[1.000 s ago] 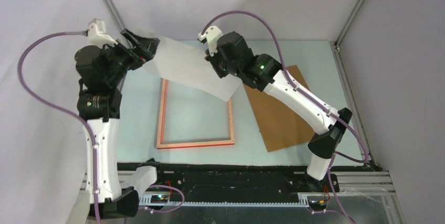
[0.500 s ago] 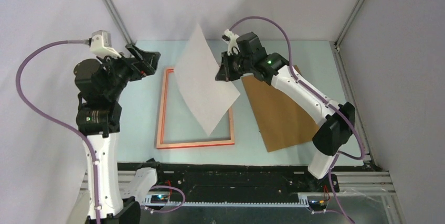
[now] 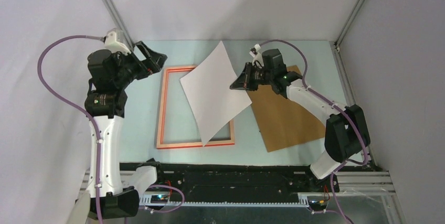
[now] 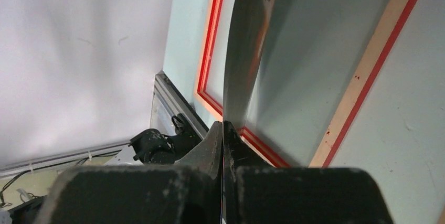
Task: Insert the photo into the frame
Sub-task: Turn over the photo from the photo frame.
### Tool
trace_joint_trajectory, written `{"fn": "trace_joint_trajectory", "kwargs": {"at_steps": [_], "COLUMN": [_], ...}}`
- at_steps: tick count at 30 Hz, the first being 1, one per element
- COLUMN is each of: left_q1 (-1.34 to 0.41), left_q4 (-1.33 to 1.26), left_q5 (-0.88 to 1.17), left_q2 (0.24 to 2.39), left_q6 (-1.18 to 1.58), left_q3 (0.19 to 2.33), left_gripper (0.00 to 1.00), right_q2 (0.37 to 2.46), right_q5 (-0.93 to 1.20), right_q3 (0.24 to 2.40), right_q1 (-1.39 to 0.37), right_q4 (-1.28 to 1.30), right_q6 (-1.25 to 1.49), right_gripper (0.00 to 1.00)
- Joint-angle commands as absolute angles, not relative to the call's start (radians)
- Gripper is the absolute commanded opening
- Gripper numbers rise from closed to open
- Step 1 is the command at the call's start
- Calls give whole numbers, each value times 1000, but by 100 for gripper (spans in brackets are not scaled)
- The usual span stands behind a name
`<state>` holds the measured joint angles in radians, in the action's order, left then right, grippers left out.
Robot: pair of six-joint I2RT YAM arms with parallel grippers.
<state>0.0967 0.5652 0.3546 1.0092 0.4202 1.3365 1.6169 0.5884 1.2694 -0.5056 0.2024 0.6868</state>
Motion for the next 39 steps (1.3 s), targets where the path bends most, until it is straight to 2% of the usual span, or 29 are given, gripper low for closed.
{"fn": "trace_joint_trajectory", "kwargs": {"at_steps": [1,10,23,31,39], "left_q1": [103,103,102,103,102], "left_q4": [549,549,549,548,548], "left_q5": [379,366,358,362,360], "left_q2": [1015,1005,1026,1030,1001], "left_q6": [427,384,331,321,309], "left_q3": [1324,1286,1212,1197,1158], "left_gripper": [100,100,100,100,100], "right_q2": [1553,1537,1531,1637,1808], "right_q5": [630,560,304,266,359], "right_q3": [1210,1014,810,793,821], "right_q1": [-487,-462,-502,-623,-667], "right_q4": [14,-149,-267,-402,-590], "right_q6": [790,853,891,905,1007], "right_gripper": [0,0,0,0,0]}}
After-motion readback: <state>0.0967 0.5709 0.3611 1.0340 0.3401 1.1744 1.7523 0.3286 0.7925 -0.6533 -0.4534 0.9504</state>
